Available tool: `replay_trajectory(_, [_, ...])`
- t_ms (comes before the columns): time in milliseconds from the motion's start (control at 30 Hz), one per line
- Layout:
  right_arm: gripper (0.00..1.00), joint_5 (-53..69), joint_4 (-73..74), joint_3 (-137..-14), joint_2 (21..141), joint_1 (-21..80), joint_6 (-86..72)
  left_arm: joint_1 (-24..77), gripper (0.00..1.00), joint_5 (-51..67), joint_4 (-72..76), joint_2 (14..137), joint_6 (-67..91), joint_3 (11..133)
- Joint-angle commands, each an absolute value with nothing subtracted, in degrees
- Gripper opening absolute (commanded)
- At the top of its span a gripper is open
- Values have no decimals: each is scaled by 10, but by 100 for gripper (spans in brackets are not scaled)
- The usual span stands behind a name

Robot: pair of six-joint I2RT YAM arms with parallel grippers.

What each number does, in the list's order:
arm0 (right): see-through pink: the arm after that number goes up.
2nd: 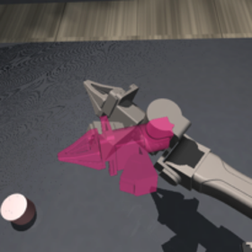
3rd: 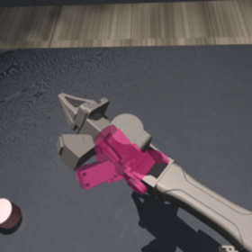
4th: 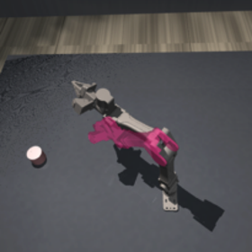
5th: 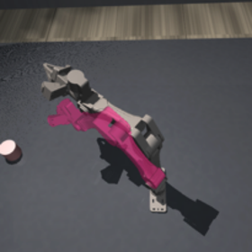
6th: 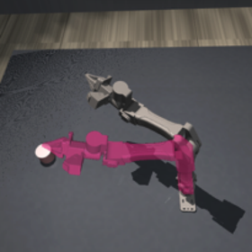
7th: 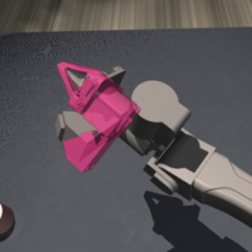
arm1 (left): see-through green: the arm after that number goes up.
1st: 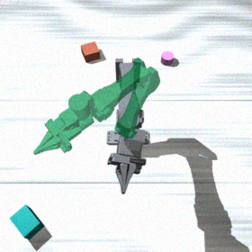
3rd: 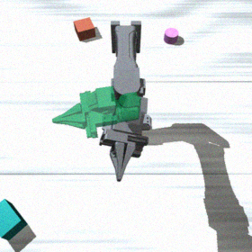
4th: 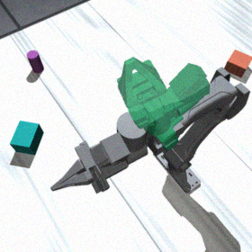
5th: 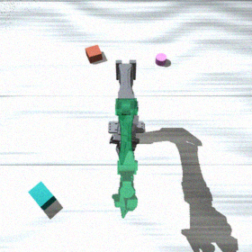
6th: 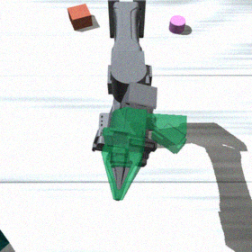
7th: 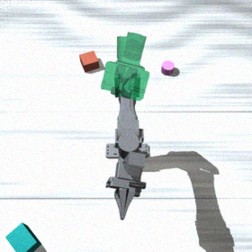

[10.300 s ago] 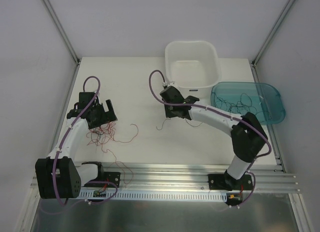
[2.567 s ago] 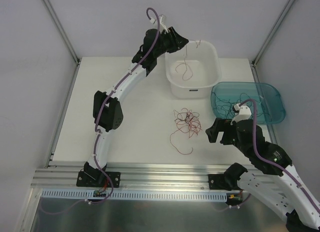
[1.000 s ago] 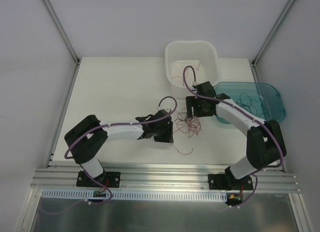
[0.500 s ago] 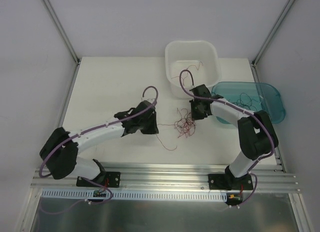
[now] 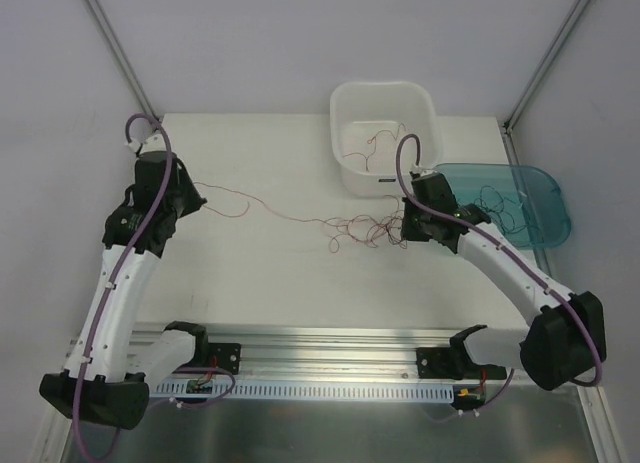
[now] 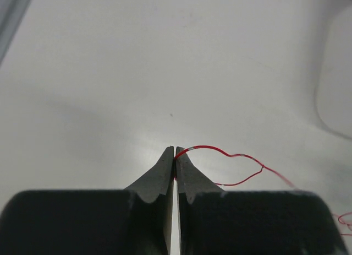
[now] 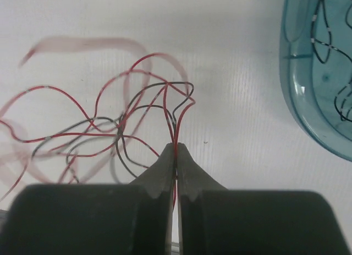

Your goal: Untangle the cables

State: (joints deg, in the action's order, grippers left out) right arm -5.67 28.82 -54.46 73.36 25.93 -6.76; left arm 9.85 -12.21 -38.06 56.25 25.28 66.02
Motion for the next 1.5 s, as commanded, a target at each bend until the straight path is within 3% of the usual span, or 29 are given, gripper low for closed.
replay_trajectory(0, [1,-87,349,-560,673,256,-78,16,0,-191,-436,567,220,701])
replay_trajectory(133, [0,-86,374,-570,619,245,-83,-54,0,-180,-437,587,221,722])
replay_trajectory(333, [1,-57,396,-604,554,231,-78,-80,0,-156,-430,623,230,722])
replay_trajectory(567, [5,-4,399,-588,578,233,-72,-91,0,-77,-412,645,220,694])
replay_trajectory(667, [23,45,376,-555,605,252,-82,-90,0,-11,-396,640,211,649])
replay_trajectory(767, [38,30,358,-528,639,294,-89,-91,0,15,-389,628,211,592])
replay_trajectory(800, [48,6,358,-527,649,303,-89,-91,1,17,-385,626,209,578])
replay_trajectory(867, [56,-19,361,-533,656,322,-90,-91,7,12,-384,619,204,548])
replay_trajectory(967, [69,-34,368,-547,654,337,-89,-91,31,11,-384,615,192,532])
replay_trajectory(1000, [72,-37,370,-555,650,340,-88,-91,45,25,-383,611,185,532])
replay_trajectory(1067, [79,-45,375,-560,645,350,-87,-87,59,53,-381,605,176,537])
replay_trajectory(1133, [83,-51,375,-562,637,357,-88,-71,82,96,-380,592,163,546])
replay_trajectory(1167, [85,-51,372,-561,635,364,-92,-40,87,106,-380,590,157,548])
replay_trajectory(1267, [86,-40,354,-553,634,379,-108,44,99,138,-378,585,169,558])
replay_trajectory(1467, [86,-35,317,-541,640,410,-134,169,93,60,-348,581,329,509])
